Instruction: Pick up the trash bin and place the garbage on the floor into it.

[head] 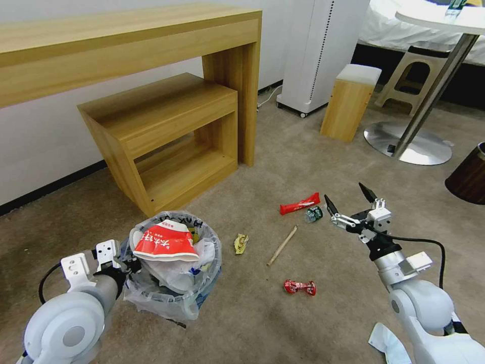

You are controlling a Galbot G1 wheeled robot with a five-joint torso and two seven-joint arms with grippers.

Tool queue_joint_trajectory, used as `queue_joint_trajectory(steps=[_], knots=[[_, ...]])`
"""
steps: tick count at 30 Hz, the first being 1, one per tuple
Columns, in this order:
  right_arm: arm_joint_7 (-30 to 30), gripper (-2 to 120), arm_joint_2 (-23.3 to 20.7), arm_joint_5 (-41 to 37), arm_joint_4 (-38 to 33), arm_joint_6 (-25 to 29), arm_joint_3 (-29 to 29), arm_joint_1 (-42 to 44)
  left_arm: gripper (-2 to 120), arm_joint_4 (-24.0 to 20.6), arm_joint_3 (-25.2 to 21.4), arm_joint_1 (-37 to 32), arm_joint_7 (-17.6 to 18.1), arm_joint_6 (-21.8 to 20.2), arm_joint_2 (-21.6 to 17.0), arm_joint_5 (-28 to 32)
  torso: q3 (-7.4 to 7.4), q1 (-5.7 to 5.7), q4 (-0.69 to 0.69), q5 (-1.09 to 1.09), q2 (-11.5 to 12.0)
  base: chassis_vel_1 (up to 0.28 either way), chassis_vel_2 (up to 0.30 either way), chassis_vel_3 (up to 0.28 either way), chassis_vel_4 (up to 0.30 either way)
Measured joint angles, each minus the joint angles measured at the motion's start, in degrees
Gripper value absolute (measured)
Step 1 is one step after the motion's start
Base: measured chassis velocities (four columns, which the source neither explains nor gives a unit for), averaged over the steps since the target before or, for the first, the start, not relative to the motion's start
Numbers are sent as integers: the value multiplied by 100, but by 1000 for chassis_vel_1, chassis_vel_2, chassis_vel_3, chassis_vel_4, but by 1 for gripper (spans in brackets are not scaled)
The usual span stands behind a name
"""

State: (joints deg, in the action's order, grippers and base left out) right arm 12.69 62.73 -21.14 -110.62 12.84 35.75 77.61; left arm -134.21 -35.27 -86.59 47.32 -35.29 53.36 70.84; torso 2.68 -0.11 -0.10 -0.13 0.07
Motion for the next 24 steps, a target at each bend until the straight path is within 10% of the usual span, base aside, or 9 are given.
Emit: queue_joint_trajectory(steps=[24], knots=[[-102,100,21,84,86,81,-82,2,0,12,15,-28,-28,2,-9,-21,2,-2,0,1,1,-50,46,43,-51]])
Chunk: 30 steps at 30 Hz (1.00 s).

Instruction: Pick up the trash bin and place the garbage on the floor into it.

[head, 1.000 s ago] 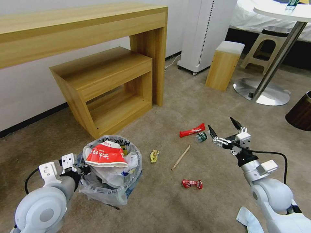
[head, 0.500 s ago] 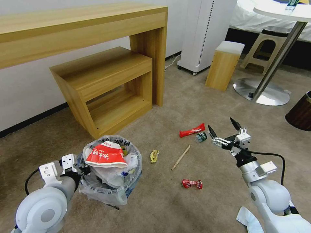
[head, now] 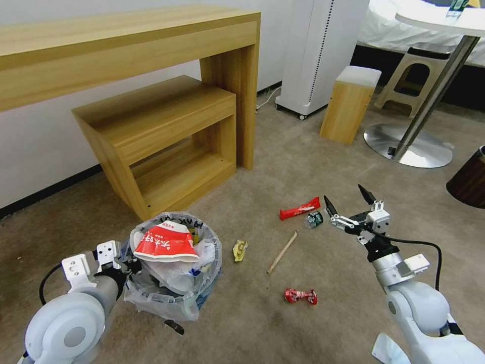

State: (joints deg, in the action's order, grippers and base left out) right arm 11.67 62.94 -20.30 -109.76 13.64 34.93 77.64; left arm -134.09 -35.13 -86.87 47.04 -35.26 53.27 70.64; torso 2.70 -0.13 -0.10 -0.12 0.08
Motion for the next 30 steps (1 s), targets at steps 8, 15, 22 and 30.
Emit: queue_joint_trajectory(steps=[8,15,22,30], knots=[[-98,100,-119,209,74,-137,-108,-28,0,-20,-16,-7,-3,0,-10,2,-3,2,0,-1,0,-17,0,6,-7],[171,100,-423,559,243,-524,-291,-44,0,-41,-23,-24,-3,0,-3,2,-2,2,0,-1,0,0,0,0,0],[451,100,-861,873,286,-1152,-445,-49,0,-115,-60,-70,-8,0,-4,12,-2,2,0,-1,0,0,0,0,0],[528,100,-1119,1111,98,-1609,-115,349,0,-145,-93,-66,-21,0,-45,23,-2,2,-1,-1,-1,0,0,0,0]])
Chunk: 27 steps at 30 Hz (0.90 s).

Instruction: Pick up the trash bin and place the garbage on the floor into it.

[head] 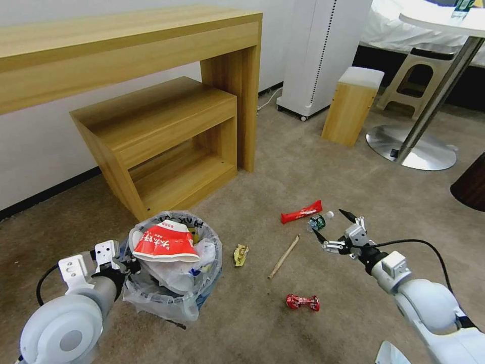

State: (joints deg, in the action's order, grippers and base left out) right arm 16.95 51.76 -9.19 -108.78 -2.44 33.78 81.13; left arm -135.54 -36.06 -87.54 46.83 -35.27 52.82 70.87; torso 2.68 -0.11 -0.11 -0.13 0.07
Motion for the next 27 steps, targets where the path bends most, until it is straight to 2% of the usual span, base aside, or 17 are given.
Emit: queue_joint_trajectory(steps=[5,7,8,11,12,15,21,27], knots=[[309,100,-16,70,22,17,-3,18,0,26,64,35,-13,2,12,-2,0,0,0,1,0,0,0,0,0],[826,100,-92,171,234,101,-187,-154,0,27,85,45,-19,2,12,-3,0,0,0,-1,0,0,0,0,0],[826,100,-92,171,234,101,-187,-154,0,27,85,45,-19,2,12,-3,0,0,0,-1,0,0,0,0,0],[1733,100,-211,248,714,168,-610,-626,0,8,81,36,-19,3,8,-5,0,0,1,0,0,0,0,0,0],[1733,100,-211,248,714,168,-610,-626,0,8,81,36,-19,3,8,-5,0,0,1,0,0,0,0,0,0],[2447,100,-199,398,1323,384,-1027,-1257,0,-29,48,-16,-15,4,30,-19,0,0,3,0,0,0,0,0,0],[2986,100,-136,669,1938,558,-1382,-1635,0,-27,31,-13,-9,7,18,-24,0,0,0,0,0,0,0,0,0],[3247,100,-77,768,2537,718,-1819,-1971,0,-8,34,1,-7,9,6,-21,0,0,1,0,0,0,0,0,0]])
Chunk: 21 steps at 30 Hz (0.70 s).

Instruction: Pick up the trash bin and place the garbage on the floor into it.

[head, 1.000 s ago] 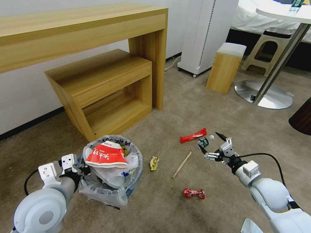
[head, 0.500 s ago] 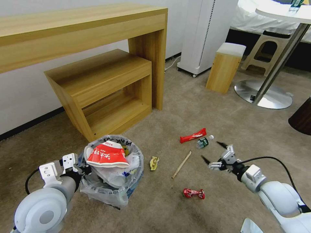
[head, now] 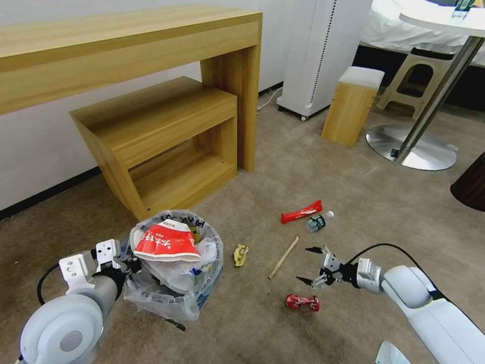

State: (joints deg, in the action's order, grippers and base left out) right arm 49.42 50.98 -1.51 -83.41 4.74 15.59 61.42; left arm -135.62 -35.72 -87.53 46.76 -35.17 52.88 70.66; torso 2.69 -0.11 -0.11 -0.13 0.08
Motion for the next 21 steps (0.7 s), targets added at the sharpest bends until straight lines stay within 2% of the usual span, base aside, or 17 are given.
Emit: queue_joint_trajectory(steps=[6,12,21], knots=[[405,100,54,74,470,35,-360,-325,0,0,5,-4,7,0,12,-1,0,0,0,0,0,0,0,0,0],[1224,100,112,479,920,115,-484,-638,0,-23,-5,-33,9,0,19,-5,0,0,1,0,0,0,0,0,0],[1375,100,147,728,1286,166,-497,-773,0,-25,-15,-43,9,0,21,-9,0,0,0,0,0,0,0,0,0]])
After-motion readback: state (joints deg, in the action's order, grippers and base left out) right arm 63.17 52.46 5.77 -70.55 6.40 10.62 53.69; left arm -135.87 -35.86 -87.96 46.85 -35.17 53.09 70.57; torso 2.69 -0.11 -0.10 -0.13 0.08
